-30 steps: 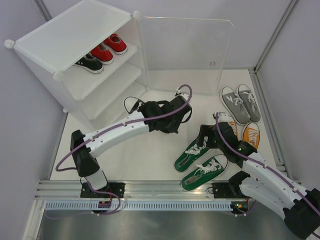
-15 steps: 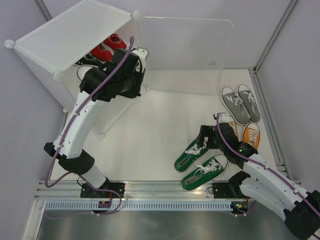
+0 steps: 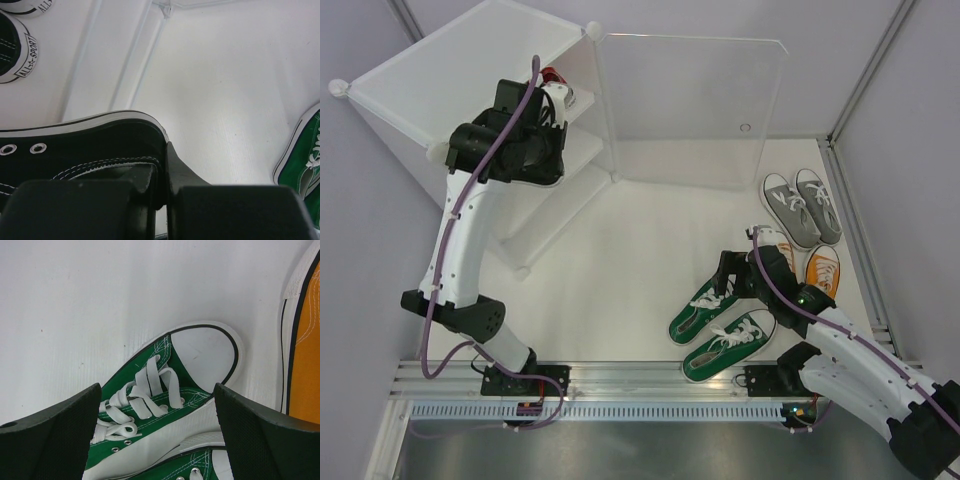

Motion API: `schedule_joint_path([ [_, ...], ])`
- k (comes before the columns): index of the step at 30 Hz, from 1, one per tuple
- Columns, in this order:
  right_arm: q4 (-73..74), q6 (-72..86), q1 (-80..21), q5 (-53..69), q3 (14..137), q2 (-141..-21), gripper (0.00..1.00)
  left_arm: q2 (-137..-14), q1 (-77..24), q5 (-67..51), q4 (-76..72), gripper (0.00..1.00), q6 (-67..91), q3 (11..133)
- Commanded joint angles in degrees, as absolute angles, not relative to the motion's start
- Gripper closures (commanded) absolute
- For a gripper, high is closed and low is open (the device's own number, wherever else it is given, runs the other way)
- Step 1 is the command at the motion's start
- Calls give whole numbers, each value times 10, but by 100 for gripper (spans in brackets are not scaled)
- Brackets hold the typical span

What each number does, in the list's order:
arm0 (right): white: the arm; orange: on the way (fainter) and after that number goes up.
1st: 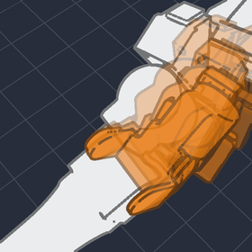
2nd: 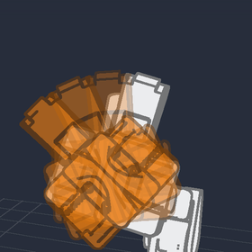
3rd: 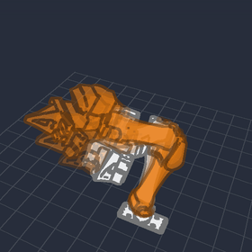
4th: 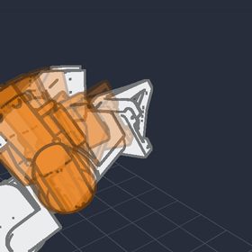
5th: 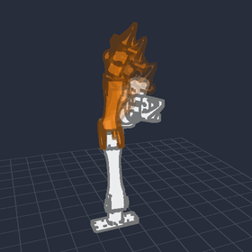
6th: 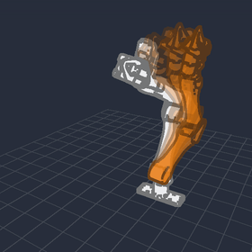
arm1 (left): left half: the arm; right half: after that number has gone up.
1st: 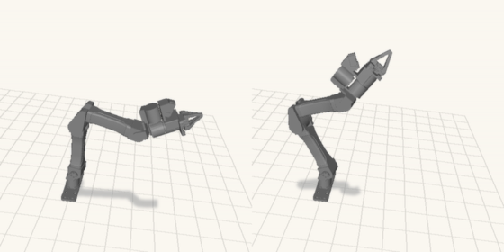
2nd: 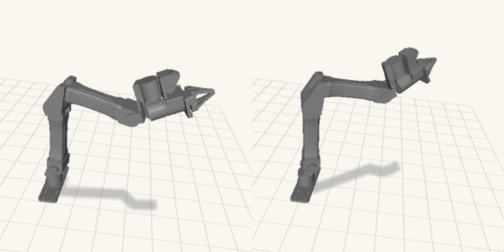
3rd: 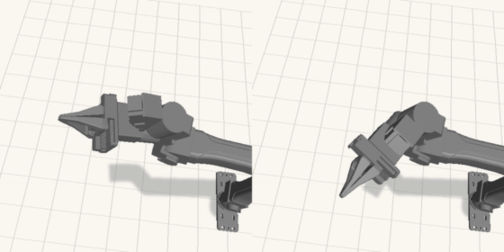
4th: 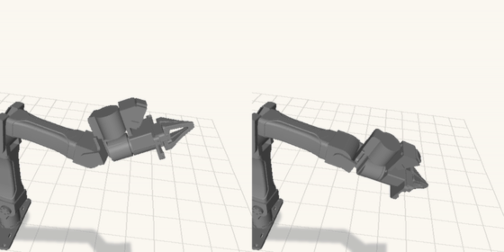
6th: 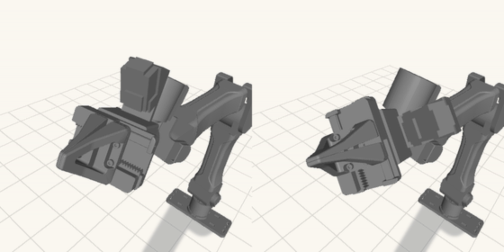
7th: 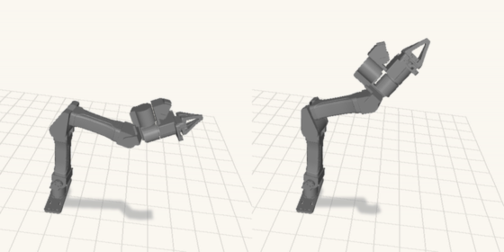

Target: Place and organize the shoes in the shoe cabinet

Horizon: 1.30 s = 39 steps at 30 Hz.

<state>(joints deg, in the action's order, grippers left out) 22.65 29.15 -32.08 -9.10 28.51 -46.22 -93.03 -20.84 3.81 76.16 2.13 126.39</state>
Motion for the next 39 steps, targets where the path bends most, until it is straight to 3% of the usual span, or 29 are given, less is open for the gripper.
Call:
schedule_joint_path([
  [1, 205, 292, -321, -91, 285, -466, 4, -924, -184, 34, 722, 93, -29, 1288],
  [7, 201, 294, -320, -91, 281, -475, 4, -927, -163, 85, 723, 82, -11, 1288],
  [21, 194, 293, -320, -89, 279, -489, 4, -920, -161, 257, 720, 74, 25, 1284],
  [31, 194, 291, -320, -85, 279, -487, 4, -882, -161, 277, 699, 38, 98, 1219],
  [39, 192, 291, -320, -76, 278, -477, 4, -837, -162, 317, 693, 30, 210, 1155],
])
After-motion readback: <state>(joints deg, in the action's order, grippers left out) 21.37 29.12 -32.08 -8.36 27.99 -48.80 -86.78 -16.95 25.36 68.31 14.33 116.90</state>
